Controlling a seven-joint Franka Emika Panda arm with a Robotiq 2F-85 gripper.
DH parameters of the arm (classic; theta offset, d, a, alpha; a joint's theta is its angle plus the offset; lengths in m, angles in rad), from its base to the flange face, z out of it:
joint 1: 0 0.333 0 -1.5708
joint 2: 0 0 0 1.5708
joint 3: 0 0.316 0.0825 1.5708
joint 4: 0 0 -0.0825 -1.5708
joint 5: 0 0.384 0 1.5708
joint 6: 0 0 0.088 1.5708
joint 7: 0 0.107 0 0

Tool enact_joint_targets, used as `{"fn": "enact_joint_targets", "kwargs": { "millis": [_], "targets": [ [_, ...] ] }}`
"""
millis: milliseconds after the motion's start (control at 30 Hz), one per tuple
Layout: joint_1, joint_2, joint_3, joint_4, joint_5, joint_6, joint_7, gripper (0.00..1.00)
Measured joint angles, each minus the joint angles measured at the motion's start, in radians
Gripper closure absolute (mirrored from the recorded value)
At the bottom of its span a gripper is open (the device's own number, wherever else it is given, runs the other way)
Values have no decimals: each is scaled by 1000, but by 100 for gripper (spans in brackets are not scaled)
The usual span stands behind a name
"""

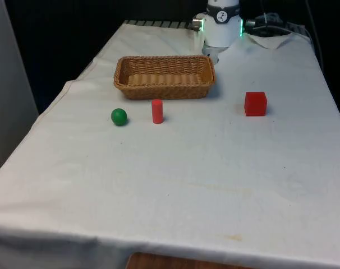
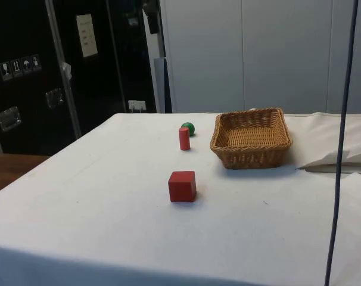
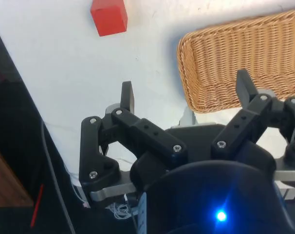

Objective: Pick up the object to the left of the cylinder and place it into the basket.

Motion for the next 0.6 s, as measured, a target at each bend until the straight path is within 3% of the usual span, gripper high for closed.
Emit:
{"fn": "enact_joint_targets", "kwargs": {
  "millis": [267,600],
  "targets": [
    [2,11,6,-19,1,27,3,0],
    [5,-15,30,-97,-1,110,31,0]
  ]
}}
